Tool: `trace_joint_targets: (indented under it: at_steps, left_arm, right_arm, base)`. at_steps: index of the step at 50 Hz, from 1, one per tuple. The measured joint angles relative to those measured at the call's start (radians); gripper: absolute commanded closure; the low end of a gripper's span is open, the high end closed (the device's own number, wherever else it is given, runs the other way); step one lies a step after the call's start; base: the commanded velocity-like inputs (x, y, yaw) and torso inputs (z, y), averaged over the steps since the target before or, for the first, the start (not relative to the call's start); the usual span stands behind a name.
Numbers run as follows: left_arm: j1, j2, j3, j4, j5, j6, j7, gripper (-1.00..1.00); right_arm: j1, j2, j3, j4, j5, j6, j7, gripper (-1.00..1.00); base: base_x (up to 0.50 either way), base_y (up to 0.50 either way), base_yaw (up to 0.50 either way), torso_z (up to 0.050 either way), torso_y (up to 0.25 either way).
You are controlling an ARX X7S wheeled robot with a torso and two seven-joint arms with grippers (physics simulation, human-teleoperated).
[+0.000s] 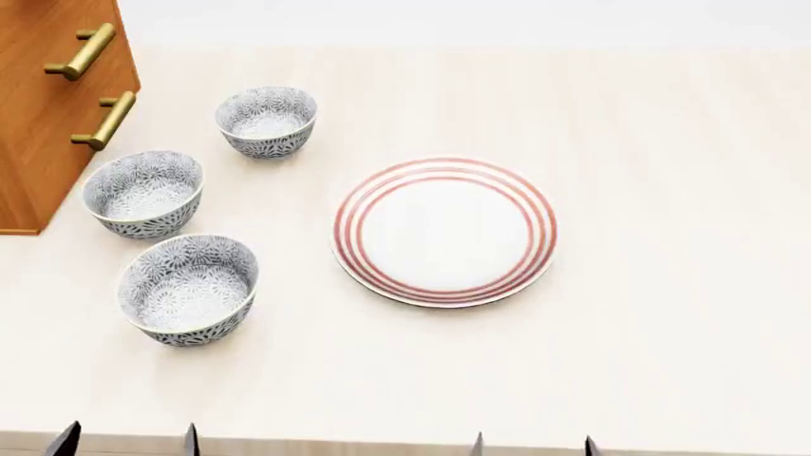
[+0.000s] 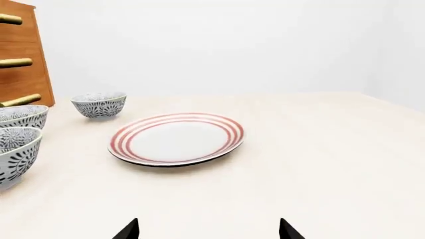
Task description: Pick up the bowl and put it in the front on the plate.
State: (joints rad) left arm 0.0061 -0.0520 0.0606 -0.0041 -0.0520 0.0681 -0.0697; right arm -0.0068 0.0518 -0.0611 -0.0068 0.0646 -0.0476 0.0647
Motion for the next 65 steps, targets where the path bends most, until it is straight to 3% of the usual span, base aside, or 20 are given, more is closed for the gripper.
trace_joint_targets:
  at_steps: [12,23,65]
  left_arm:
    - [0.041,-0.018,0.005,0.067,0.1,0.3,-0.098,-1.0]
    - [0.059,-0.034,0.014,0.094,0.15,0.436,-0.158,-1.0]
    - [0.066,-0.083,0.066,0.103,0.166,0.5,-0.238,-1.0]
  right_arm:
    - [-0.023,0.005,0.001,-0.031,-0.032,-0.368,0.064,-1.0]
    - [-0.032,0.019,-0.012,-0.041,-0.054,-0.562,0.106,-1.0]
    - [-0.036,0.08,-0.085,-0.053,-0.057,-0.667,0.156,-1.0]
  base:
    - [0.0,0.0,0.0,0.0,0.0]
    - [0.0,0.0,0.0,0.0,0.0]
    - [0.49,0.0,0.0,0.0,0.0]
